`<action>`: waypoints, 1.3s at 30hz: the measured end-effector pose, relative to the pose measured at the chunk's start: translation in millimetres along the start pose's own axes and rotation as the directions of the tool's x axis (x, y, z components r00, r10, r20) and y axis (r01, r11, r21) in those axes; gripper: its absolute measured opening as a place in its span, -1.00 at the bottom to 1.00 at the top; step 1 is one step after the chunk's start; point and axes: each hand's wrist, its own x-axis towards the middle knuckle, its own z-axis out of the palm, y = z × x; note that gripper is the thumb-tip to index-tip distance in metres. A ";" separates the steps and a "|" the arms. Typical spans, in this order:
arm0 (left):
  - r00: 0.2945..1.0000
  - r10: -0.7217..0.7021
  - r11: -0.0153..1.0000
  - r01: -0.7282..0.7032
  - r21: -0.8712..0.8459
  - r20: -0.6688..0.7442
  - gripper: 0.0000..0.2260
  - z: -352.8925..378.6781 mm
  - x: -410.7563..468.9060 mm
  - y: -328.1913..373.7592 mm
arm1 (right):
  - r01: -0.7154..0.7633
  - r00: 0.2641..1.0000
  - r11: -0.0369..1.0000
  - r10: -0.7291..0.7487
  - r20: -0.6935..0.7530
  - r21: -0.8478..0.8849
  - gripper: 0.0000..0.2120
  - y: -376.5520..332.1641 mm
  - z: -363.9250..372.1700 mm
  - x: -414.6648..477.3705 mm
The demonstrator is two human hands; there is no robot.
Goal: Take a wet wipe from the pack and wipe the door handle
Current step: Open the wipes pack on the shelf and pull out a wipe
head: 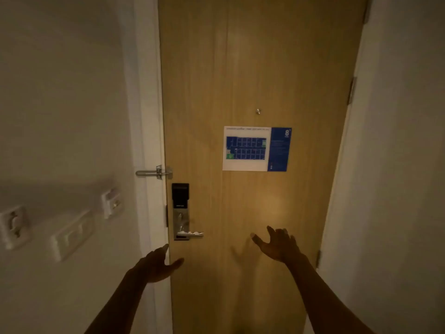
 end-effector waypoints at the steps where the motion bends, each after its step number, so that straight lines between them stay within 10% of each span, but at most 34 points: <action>1: 1.000 0.014 1.000 -0.013 -0.020 0.018 -0.35 3.4 4.6 8.6 | -0.005 1.000 1.000 0.005 -0.002 0.003 -0.08 6.8 -2.9 0.9; 22: 0.924 0.249 0.956 -0.283 0.082 0.290 -0.13 171.5 149.3 243.9 | -0.295 0.954 0.955 0.297 0.033 -0.037 -0.10 279.5 -10.5 34.0; 39: 0.547 0.521 0.667 -0.740 0.087 0.656 -0.31 411.7 292.5 455.4 | -0.794 0.602 0.602 0.798 -0.033 0.086 0.08 510.6 82.7 7.6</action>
